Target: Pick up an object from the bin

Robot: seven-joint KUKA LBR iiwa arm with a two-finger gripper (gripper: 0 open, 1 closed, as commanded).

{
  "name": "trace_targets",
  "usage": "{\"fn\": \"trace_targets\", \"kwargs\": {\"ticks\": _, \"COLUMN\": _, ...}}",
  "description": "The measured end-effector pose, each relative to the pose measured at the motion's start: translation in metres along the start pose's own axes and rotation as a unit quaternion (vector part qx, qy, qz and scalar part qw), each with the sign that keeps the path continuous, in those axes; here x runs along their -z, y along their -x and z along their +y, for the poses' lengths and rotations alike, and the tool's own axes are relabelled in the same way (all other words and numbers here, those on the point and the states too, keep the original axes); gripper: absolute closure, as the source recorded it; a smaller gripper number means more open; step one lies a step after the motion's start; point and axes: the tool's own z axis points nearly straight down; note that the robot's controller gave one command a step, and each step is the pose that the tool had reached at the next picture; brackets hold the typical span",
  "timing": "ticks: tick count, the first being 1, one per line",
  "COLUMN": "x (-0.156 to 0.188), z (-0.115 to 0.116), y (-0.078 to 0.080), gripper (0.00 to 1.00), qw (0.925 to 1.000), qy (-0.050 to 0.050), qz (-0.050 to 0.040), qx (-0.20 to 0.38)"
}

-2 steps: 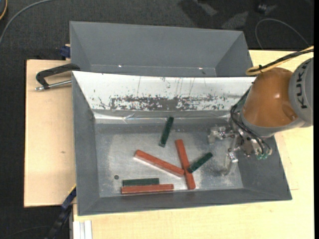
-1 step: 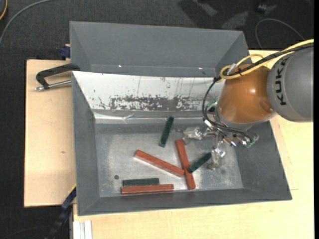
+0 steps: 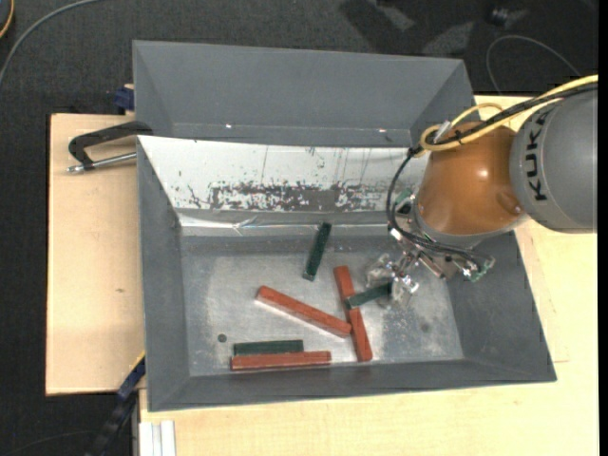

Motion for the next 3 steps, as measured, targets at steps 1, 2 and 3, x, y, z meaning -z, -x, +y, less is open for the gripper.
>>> {"fn": "trace_targets", "kwargs": {"ticks": 1, "x": 0.184, "z": 0.006, "y": -0.008, "gripper": 1.00, "qw": 0.9998, "qy": -0.004, "qz": -0.0032, "qx": 0.019}}
{"fn": "trace_targets", "kwargs": {"ticks": 2, "x": 0.179, "z": 0.007, "y": -0.009, "gripper": 0.00, "qw": 0.9998, "qy": 0.000, "qz": -0.0001, "qx": 0.019}}
{"fn": "trace_targets", "kwargs": {"ticks": 3, "x": 0.051, "z": 0.060, "y": 0.034, "gripper": 0.00, "qw": 0.9862, "qy": 0.005, "qz": 0.0027, "qx": 0.166}}
